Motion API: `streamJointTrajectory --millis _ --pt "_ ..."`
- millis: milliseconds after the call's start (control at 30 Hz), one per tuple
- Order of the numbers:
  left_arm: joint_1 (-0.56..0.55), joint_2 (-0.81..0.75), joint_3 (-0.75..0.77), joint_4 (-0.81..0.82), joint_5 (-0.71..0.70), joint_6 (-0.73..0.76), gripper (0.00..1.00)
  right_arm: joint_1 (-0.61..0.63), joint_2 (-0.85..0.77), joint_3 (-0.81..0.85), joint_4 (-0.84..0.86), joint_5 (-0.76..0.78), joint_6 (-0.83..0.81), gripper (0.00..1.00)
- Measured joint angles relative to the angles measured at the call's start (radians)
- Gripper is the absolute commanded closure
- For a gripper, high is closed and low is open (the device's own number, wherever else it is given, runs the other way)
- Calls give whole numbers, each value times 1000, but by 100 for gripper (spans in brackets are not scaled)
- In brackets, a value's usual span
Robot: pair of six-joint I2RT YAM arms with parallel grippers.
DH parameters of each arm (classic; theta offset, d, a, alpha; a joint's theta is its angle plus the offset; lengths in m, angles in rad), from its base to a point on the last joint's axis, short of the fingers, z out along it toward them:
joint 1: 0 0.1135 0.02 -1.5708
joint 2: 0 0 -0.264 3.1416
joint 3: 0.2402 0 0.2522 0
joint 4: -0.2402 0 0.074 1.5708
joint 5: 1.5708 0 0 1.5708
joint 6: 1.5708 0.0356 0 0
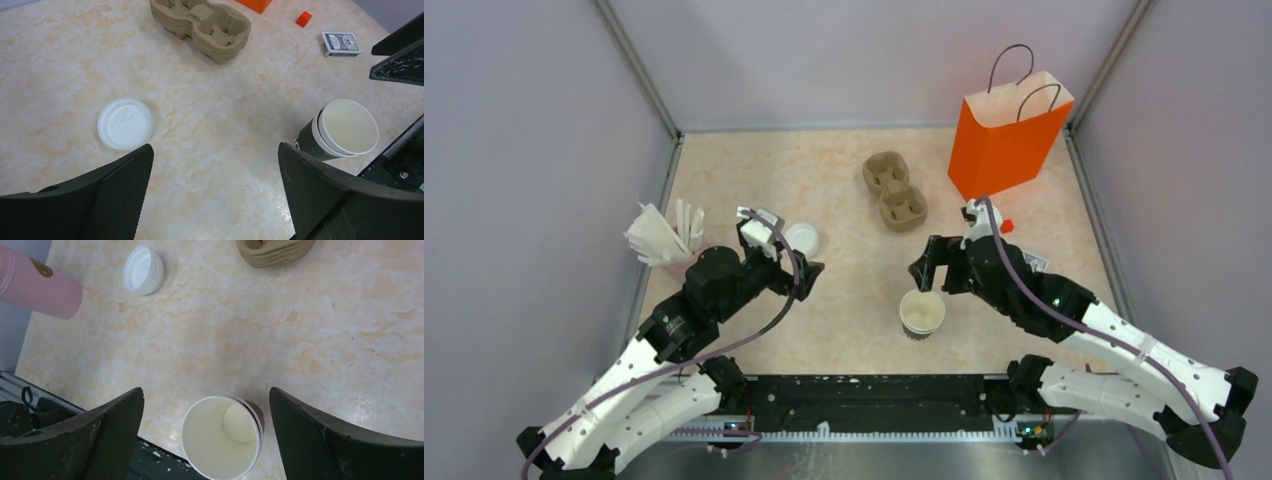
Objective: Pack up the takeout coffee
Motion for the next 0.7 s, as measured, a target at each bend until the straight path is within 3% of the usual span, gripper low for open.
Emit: streamJointTrajectory --millis 367,500,700 --pt "0 -28 -27 -13 -40 25 1 1 53 4 -152 -58 11 52" --pt "0 -24 -28 -13 -40 28 1 24 139 9 -238 -72 12 57" --pt "0 -20 -30 -13 -39 31 1 33 142 9 -285 -64 13 62"
